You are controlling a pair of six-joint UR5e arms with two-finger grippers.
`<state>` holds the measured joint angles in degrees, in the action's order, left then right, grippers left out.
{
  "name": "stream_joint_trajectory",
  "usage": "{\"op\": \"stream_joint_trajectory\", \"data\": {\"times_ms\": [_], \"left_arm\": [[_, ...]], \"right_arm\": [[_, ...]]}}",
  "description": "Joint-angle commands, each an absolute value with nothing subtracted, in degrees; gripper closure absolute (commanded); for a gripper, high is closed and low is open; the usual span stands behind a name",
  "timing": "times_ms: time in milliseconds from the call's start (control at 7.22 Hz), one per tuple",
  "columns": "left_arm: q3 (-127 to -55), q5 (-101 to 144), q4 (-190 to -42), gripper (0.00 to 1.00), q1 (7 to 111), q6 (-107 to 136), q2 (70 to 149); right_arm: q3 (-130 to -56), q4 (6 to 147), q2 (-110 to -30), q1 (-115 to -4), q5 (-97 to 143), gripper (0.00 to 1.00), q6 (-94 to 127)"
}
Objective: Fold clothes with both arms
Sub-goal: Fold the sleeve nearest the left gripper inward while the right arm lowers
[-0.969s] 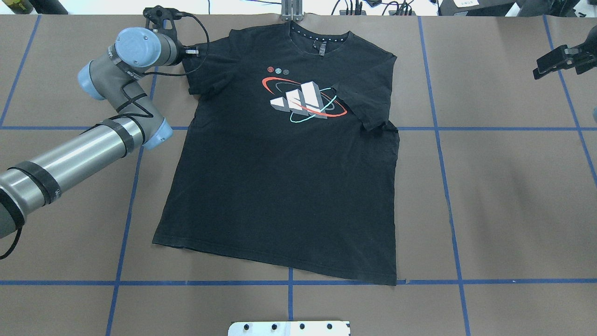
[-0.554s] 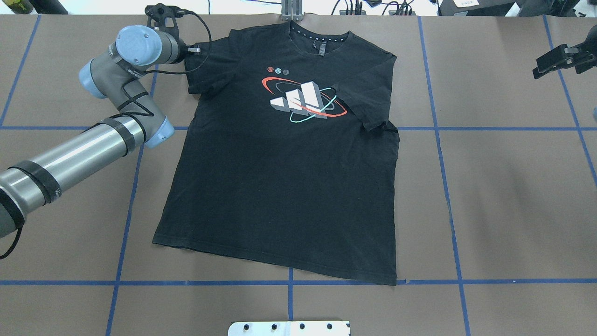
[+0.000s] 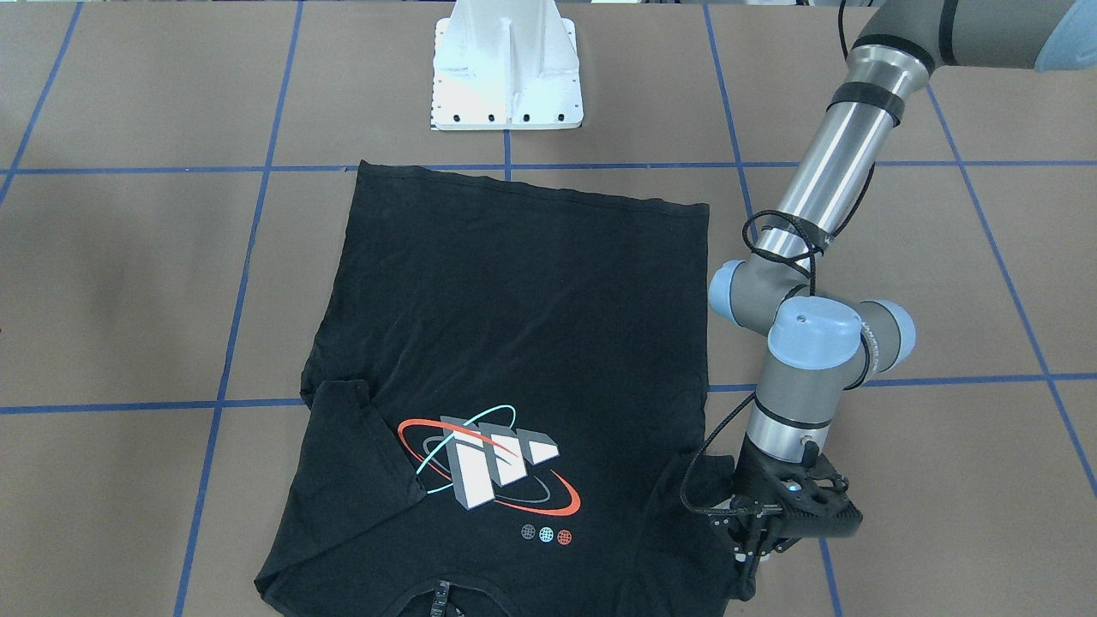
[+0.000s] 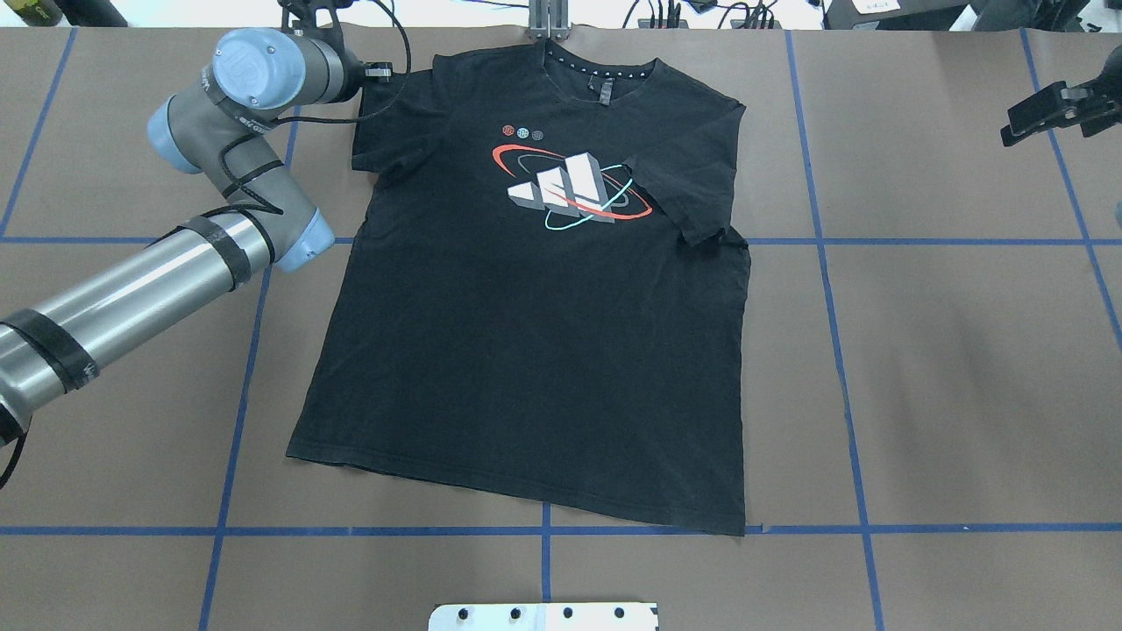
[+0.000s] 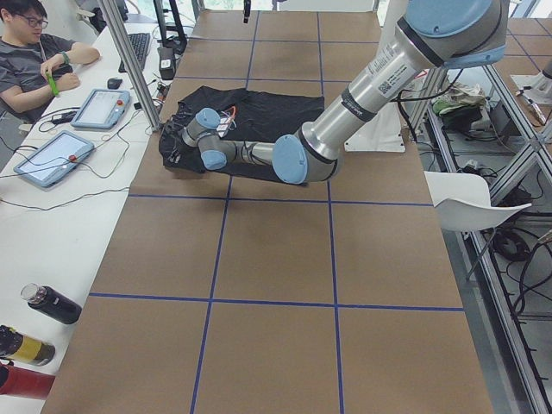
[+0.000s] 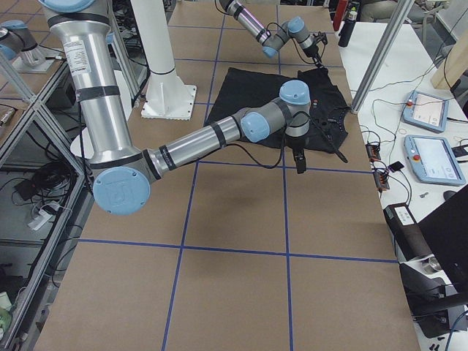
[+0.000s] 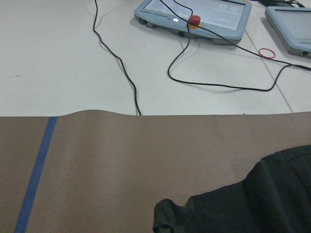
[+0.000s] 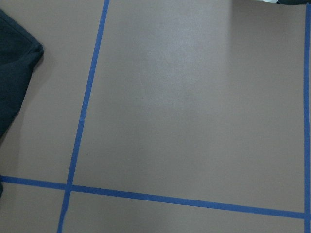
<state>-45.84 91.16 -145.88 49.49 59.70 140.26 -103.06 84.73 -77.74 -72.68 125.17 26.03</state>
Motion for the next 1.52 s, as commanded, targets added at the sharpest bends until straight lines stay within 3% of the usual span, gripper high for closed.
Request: {"op": "stream_joint_trajectory", "data": {"times_ms": [0,554,692,831,1107,1384], "left_arm": [[-54.8,90.9,-133.7,1.0,45.6,67.4,140.8],[-49.2,89.5,-127.5,1.0,41.2,73.4,148.8],[-49.5,89.6,-127.6,0.35,41.2,71.8,148.7],[-50.5,89.6,-128.2,0.0,41.5,69.0,148.5],[-60.5,92.2,-127.4,0.0,42.4,64.1,145.1],[-80.7,100.4,-125.6,0.0,45.2,54.9,131.3]], "right_arm": [[-103.2,84.7,-77.9,-72.7,125.2,0.0,27.1],[-103.1,84.7,-77.7,-72.7,125.2,0.0,28.0],[-103.1,84.7,-77.7,-72.6,125.2,0.0,28.0],[-103.2,84.7,-77.6,-72.6,125.2,0.0,28.0],[-104.3,84.6,-76.9,-72.2,125.2,0.0,34.1],[-110.6,84.6,-77.6,-67.5,124.6,0.0,47.2]]}}
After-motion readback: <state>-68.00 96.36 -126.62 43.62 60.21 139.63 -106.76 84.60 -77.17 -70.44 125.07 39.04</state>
